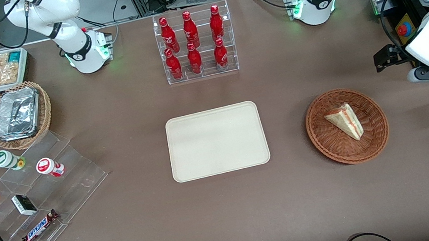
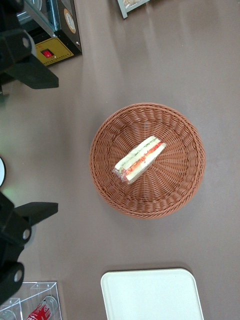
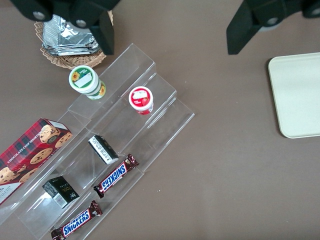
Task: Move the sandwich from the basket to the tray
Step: 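Move the left gripper over the wrapped sandwich in the wicker basket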
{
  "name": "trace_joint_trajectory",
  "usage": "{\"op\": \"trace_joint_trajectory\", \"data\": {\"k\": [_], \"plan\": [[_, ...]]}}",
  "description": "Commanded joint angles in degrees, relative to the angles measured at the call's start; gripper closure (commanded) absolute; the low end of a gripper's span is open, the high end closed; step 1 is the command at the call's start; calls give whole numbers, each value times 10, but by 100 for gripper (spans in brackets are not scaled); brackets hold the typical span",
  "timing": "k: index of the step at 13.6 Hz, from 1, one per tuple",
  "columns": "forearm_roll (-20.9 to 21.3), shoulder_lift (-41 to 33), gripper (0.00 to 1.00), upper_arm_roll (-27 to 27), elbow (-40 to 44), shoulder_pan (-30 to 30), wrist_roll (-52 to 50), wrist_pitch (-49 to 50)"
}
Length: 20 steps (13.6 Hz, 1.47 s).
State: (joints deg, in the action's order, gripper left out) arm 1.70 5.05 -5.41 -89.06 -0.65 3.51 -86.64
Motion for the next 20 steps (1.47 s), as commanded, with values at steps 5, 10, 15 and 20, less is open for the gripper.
{"op": "trace_joint_trajectory", "data": {"k": [5, 10, 15, 20], "plan": [[1, -9, 0, 1, -52, 0, -3, -26], [4, -32, 0, 1, -158, 16, -2, -120], [4, -29, 0, 3, -232, 20, -8, -205], [4, -22, 0, 3, -283, 18, -102, -276]]}}
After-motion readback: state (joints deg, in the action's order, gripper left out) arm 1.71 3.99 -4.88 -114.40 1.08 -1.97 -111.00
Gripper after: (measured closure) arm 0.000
